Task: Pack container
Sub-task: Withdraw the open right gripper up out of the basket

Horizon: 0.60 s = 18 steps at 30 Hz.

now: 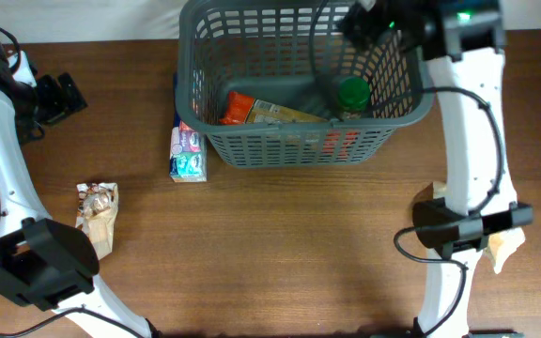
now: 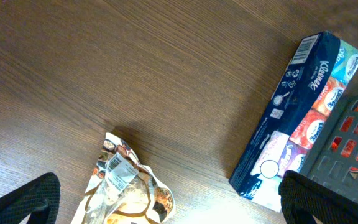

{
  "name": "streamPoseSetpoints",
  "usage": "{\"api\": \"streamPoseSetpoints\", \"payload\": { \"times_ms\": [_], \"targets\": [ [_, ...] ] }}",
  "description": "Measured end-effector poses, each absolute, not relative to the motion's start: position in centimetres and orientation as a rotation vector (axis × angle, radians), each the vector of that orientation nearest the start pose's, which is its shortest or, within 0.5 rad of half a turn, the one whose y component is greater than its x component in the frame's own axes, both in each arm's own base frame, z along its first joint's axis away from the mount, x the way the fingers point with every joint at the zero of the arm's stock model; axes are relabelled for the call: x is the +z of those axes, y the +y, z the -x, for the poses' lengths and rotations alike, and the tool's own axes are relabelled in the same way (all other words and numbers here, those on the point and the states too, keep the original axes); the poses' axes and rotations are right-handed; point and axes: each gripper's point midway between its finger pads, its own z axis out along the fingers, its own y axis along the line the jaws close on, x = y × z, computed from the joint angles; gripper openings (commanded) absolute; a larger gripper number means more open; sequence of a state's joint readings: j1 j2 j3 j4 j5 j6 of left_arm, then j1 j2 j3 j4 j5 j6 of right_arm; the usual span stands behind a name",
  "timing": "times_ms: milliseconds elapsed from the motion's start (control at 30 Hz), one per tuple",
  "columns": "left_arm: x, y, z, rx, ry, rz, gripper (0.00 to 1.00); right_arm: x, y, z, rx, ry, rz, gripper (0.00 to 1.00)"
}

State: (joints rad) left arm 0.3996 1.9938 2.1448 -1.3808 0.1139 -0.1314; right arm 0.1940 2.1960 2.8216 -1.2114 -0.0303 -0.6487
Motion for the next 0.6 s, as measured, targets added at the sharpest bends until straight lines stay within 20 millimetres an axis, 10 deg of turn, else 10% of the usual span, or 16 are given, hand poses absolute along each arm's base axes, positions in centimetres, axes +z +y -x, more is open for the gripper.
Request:
{"api": "streamPoseSetpoints", "payload": {
  "times_ms": [233, 600],
  "targets": [
    [22.0, 15.5, -41.6, -0.093, 2.696, 0.705, 0.99, 44.7, 1.2, -49.3, -0.690, 2.040, 0.372, 0.99],
    [22.0, 15.5, -41.6, -0.093, 2.697, 0.705, 0.99, 45.5, -7.3, -38.8, -1.037, 2.174, -0.130, 0.99]
  ]
}}
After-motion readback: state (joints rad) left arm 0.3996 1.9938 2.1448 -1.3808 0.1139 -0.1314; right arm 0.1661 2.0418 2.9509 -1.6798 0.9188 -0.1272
